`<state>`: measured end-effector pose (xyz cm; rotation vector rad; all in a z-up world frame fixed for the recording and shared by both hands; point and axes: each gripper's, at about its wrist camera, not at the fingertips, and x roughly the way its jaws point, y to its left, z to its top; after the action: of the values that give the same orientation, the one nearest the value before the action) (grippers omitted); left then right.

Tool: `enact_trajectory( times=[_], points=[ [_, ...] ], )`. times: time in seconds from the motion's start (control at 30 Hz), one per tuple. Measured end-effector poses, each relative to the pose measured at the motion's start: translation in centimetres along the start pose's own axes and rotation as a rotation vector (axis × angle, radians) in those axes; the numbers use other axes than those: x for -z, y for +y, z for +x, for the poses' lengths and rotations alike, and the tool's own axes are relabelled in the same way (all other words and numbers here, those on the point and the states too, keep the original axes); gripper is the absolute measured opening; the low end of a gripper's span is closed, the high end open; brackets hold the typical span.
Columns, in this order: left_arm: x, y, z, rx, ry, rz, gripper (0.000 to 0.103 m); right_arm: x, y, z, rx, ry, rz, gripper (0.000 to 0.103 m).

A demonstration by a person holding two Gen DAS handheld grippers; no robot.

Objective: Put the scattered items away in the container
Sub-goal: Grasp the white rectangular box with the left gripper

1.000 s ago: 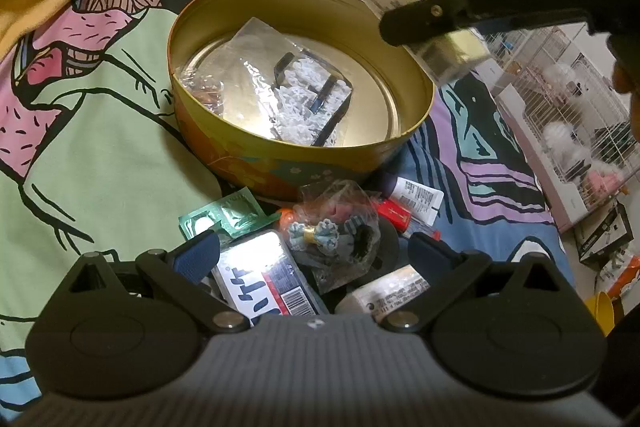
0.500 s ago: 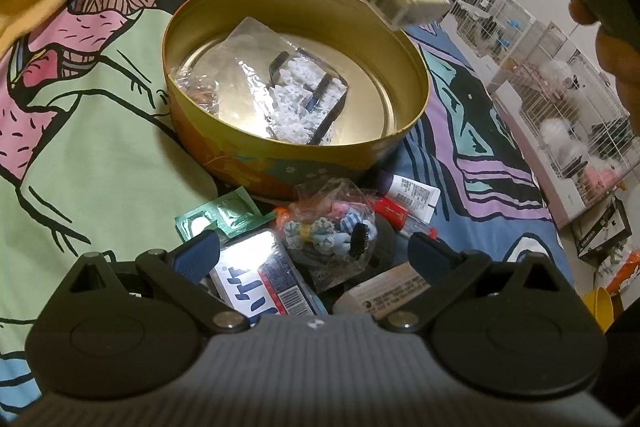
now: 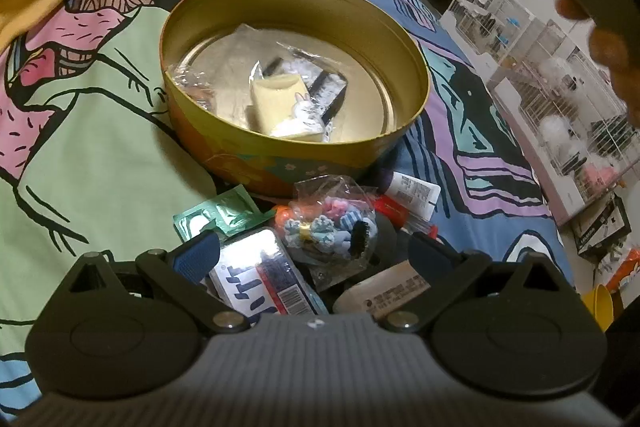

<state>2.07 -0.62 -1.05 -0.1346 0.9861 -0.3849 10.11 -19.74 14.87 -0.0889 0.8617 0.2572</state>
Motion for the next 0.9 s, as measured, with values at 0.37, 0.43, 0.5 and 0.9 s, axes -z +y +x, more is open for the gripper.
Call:
enact_trajectory(
  times=[0.37,0.43,0.5,0.9],
  points=[
    [0.3,-0.4,0.2,-0.002,0.007,0.022,0.103,6.3,-3.3,-4.2,0.009,-0.023,0.067,0.100],
    [0.3,-0.5,0.1,0.009,0.008,0.025,0.103,7.7,-3.9,-5.1,0.029,-0.035,0.071,0.100],
    [0.4,-0.7,0.1,0.024,0.010,0.027,0.103,9.3,-4.6,-6.0,0.059,-0.043,0.072,0.100],
    [1.8,-3.8,-0.5,0.087,-0.017,0.175,0.103,16.7,-8.5,-6.0,0.067,-0.002,0.223,0.101]
  ],
)
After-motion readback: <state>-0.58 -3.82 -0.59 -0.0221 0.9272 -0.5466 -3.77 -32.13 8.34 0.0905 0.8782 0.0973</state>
